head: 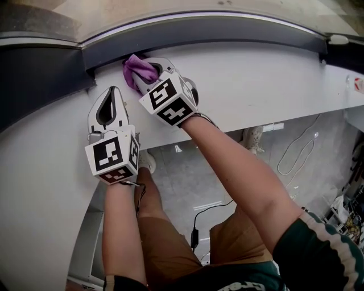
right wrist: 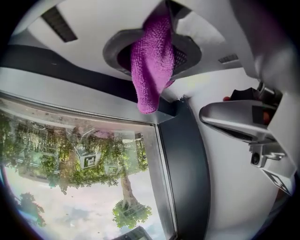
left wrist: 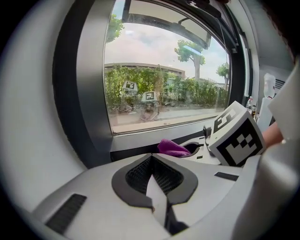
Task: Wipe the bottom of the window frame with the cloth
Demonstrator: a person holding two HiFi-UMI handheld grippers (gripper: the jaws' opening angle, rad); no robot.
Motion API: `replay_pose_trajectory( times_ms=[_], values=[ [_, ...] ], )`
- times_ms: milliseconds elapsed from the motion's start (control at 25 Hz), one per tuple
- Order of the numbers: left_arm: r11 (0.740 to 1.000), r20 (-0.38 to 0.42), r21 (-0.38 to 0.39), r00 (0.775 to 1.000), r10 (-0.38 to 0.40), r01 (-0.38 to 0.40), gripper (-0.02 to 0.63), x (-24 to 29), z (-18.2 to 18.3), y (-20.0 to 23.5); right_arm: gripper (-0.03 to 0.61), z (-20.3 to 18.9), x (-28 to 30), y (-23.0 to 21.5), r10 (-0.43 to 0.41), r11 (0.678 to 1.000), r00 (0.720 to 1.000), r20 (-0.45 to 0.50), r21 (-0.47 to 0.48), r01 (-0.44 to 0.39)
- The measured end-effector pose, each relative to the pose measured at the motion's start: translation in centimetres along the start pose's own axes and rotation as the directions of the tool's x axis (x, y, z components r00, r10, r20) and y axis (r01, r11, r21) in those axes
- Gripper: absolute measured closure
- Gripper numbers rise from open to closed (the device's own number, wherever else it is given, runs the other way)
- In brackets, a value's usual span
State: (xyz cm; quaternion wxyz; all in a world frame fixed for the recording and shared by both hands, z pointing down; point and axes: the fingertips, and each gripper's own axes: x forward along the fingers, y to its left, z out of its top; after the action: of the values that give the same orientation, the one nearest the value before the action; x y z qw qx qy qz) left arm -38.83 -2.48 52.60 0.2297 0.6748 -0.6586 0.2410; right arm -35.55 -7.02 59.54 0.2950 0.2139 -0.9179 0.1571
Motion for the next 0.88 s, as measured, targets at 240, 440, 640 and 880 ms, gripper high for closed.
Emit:
replay_pose_trajectory(
  times_ms=[240,440,640,880],
  values=[
    [0.999,-0.007,0.009,0.999,-0.036,0.036,0.606,1.2,0.4,-3.4,0.482,-1.5,-3.0,-3.7,-0.051,0.999,0.998,-0.022,0.017,0.052],
    [0.998,-0.016,0.001,0.998,-0.067,0.067,0.606,2.3,1.0,-6.5,0.48,-3.0,-5.3,-6.3,-0.089,0.996,0.995,-0.045,0.024,0.09],
    [0.992,-0.003,0.009,0.992,-0.123,0.123,0.606,3.6,2.2,-10.2,0.48,-4.7,-7.9,-9.3,-0.132,0.99,0.989,-0.069,0.04,0.135],
    [0.987,0.0,0.022,0.987,-0.162,0.162,0.606,4.6,3.2,-14.1,0.48,-6.4,-10.5,-11.7,-0.155,0.986,0.985,-0.082,0.051,0.159]
  ],
)
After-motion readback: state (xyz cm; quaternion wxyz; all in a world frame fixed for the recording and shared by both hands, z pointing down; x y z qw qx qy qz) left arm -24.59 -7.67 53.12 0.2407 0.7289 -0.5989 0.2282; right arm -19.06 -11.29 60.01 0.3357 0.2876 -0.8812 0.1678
